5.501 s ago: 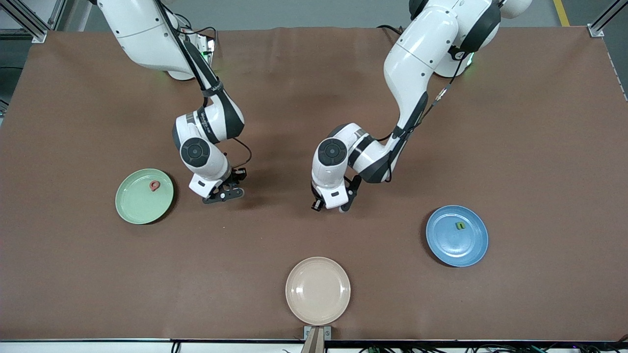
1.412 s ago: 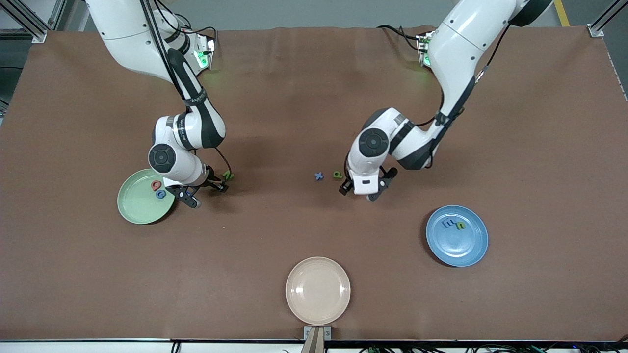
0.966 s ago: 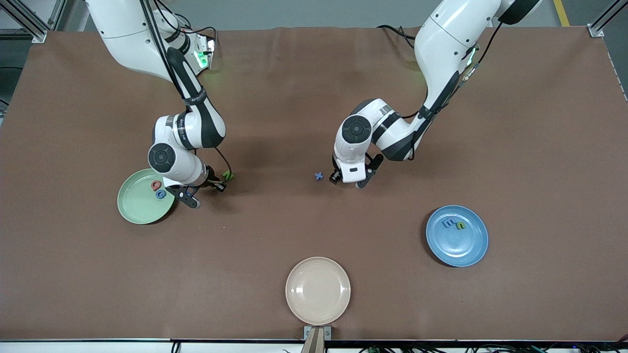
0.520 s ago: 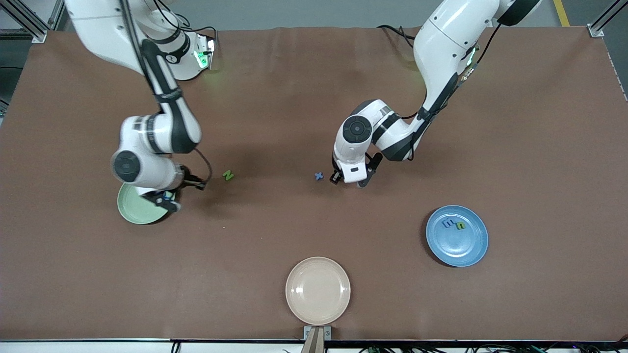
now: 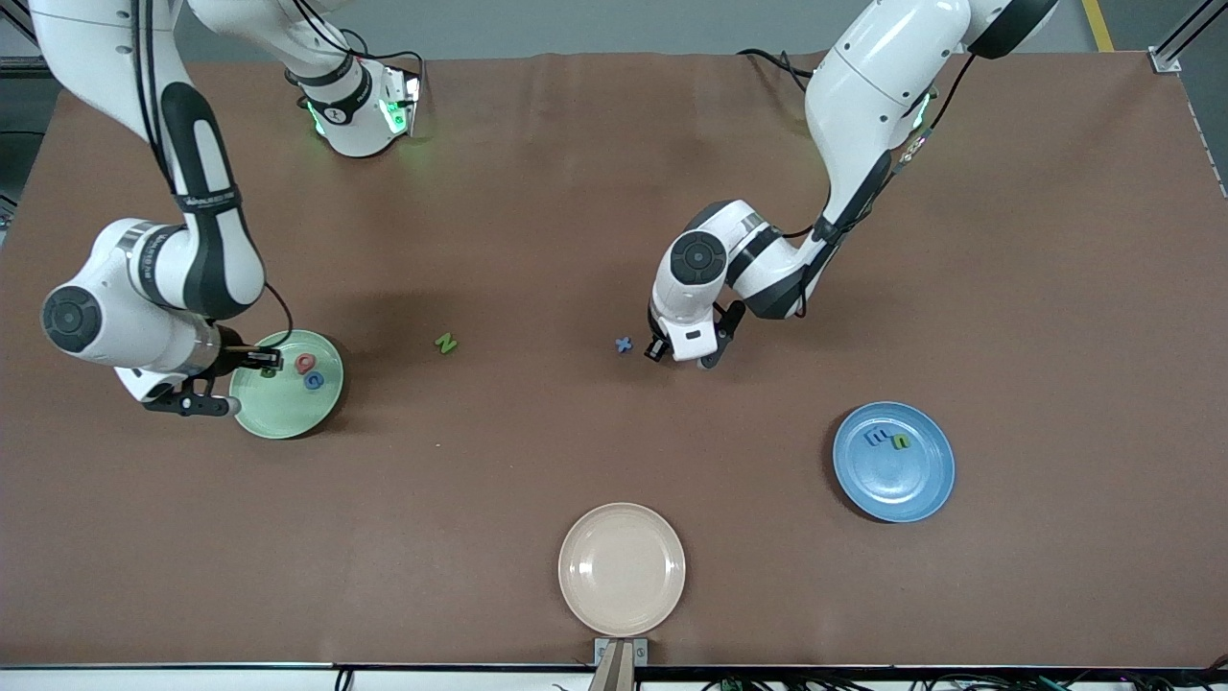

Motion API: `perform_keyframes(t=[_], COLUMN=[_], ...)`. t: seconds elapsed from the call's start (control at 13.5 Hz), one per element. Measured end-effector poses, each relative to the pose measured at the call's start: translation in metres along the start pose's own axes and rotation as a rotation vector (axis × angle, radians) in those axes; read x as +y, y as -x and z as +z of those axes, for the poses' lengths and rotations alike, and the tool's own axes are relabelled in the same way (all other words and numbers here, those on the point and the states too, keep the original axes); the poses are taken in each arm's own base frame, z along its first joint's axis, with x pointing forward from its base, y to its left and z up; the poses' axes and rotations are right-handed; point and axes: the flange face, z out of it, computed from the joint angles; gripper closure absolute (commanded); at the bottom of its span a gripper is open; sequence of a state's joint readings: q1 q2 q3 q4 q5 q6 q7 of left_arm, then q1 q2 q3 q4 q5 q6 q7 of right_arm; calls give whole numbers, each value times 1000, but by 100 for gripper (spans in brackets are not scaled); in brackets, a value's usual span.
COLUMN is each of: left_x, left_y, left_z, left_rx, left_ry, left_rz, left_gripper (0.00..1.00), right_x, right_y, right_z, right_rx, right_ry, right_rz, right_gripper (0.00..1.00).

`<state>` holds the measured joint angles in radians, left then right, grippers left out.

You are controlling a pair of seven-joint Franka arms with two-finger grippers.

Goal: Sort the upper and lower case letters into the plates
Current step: 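Grasp the green d with the left gripper while the right gripper places the B, then place the green d on the blue plate while the right gripper grasps the N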

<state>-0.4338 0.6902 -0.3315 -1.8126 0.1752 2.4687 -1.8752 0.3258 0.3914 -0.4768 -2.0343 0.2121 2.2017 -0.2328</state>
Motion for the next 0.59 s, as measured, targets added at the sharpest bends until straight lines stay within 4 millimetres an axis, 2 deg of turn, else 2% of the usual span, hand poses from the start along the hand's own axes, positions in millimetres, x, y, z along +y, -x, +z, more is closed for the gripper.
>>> perform_keyframes(t=[0.07, 0.22, 0.45, 0.59], left_x=[0, 0, 1, 5], left_y=[0, 3, 6, 2], left_z=[0, 0, -1, -4], left_rx=[0, 7, 28, 37], left_ry=[1, 4, 13, 25], left_rz=[0, 13, 45, 45], left_gripper=[87, 99, 100, 100], right_x=[11, 19, 16, 15], right_y=[0, -1, -2, -3], right_z=[7, 22, 41, 50], right_rx=[-3, -13, -35, -43], right_ry=[5, 18, 31, 30], right_rz=[-14, -23, -28, -25], right_gripper=[83, 82, 81, 81])
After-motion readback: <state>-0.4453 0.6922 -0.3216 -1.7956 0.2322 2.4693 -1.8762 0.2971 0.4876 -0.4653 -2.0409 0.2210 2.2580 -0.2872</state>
